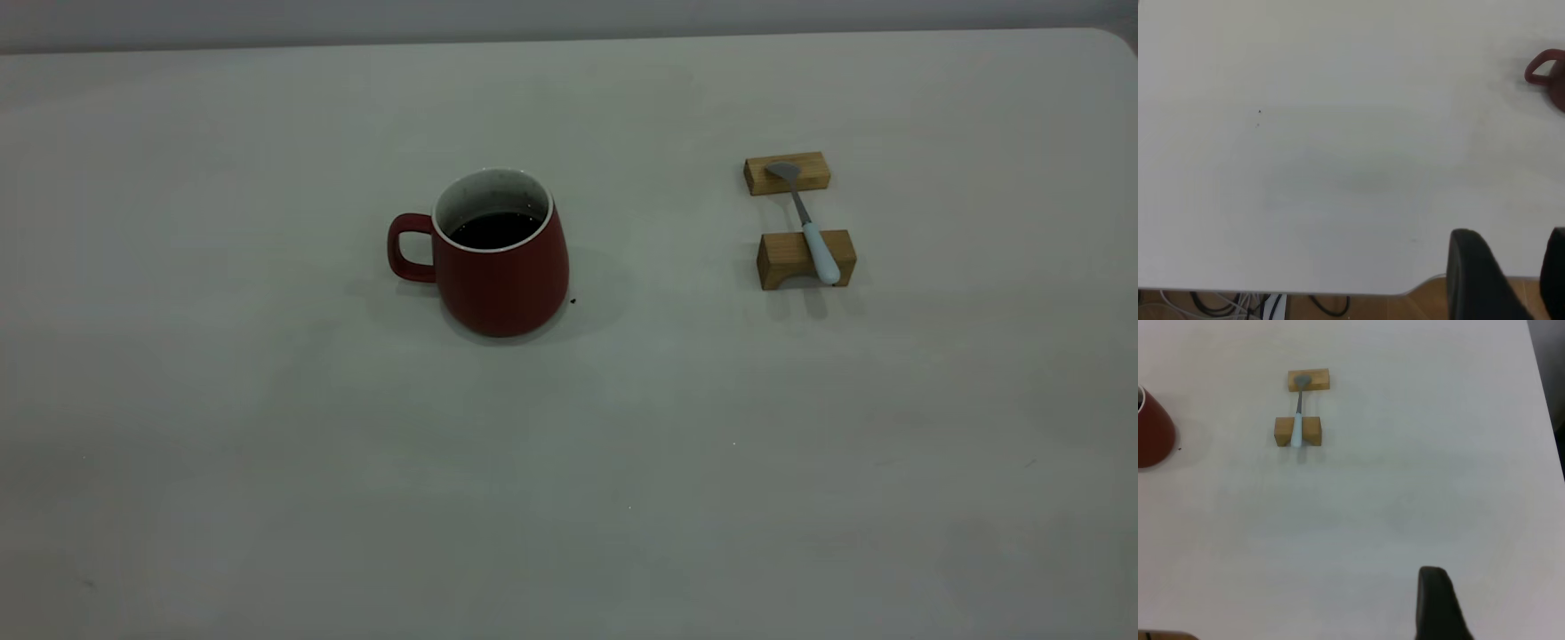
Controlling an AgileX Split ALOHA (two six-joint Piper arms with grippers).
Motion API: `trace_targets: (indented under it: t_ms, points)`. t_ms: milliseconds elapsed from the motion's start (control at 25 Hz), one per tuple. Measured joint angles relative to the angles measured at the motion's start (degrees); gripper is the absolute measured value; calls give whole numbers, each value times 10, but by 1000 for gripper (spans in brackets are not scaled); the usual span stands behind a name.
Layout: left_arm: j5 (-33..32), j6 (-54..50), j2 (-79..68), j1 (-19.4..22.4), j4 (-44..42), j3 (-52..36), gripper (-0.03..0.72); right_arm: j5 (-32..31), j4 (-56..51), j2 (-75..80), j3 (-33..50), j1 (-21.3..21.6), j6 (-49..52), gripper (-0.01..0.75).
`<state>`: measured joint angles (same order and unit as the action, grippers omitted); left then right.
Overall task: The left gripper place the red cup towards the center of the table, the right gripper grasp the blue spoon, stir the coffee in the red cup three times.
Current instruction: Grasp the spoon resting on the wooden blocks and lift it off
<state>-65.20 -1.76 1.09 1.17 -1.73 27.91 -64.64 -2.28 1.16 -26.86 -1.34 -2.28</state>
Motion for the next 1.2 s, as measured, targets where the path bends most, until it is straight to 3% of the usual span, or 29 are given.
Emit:
trace_targets:
  t_ms: [760,960,1200]
  points:
    - [0,0,0,0,0,0,318,0,0,8,-9,0,0,493]
    - [0,0,0,0,0,0,318,21,-26,147,-88,0,0,513]
    - [0,0,0,0,0,0,318,120,-51,406,-121,0,-13,571]
